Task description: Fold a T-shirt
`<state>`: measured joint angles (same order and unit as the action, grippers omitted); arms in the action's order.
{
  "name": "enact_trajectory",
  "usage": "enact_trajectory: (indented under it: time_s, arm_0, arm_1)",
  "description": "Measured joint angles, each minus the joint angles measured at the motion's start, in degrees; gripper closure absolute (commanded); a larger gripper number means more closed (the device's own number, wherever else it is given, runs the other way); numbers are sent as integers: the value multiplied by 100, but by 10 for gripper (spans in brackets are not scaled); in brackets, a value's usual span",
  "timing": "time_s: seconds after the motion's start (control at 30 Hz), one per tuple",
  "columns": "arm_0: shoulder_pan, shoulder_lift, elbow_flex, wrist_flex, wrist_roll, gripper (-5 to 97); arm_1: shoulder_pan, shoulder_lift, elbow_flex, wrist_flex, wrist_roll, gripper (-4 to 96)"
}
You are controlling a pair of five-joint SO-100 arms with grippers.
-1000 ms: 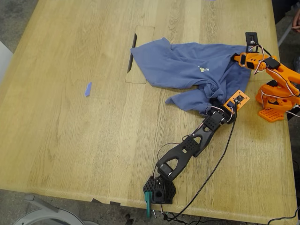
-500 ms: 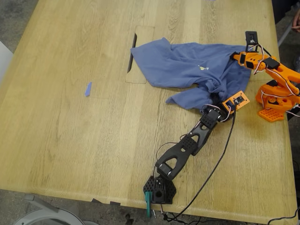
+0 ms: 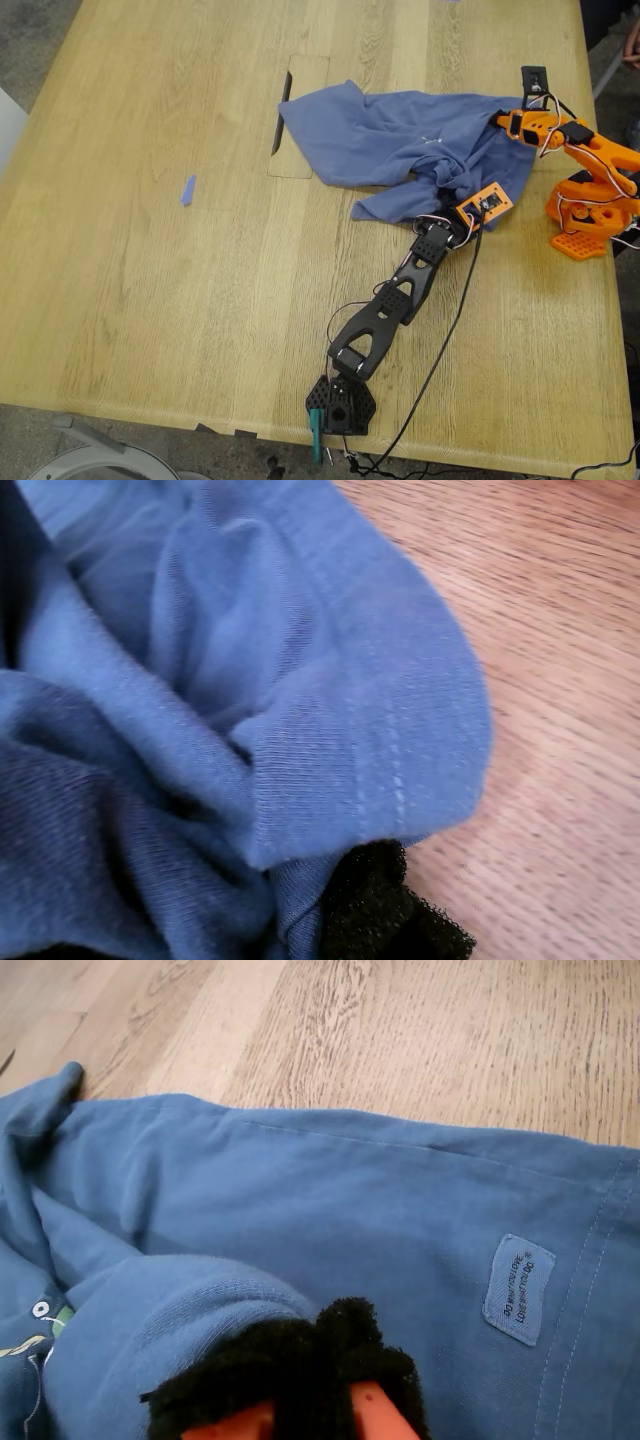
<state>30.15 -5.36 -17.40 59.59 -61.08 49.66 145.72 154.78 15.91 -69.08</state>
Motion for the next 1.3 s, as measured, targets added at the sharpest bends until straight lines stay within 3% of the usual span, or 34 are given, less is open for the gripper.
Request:
enact_trajectory:
  time_s: [0.2, 0.3, 0.4, 0.6, 0.9, 1.3]
  arm_0:
    - [-167, -44, 0, -220, 79, 647]
    - [-264, -105, 0, -404, 35, 777]
    - [-413, -176, 0, -642, -290, 917]
    - [-554, 35, 0, -905, -923, 918]
    - [-932, 888, 18, -475, -1389, 918]
    - [-1459, 3059, 26, 1696, -1459, 918]
  arm_1:
    - [-9, -88, -141, 0, 0, 914]
    - [-44, -123, -246, 0, 0, 914]
    - [-62, -158, -352, 0, 0, 914]
    - [-272, -158, -773, 255, 0, 914]
    - [-809, 246, -1775, 1204, 0, 914]
    - [-1362, 527, -3103, 1521, -53, 914]
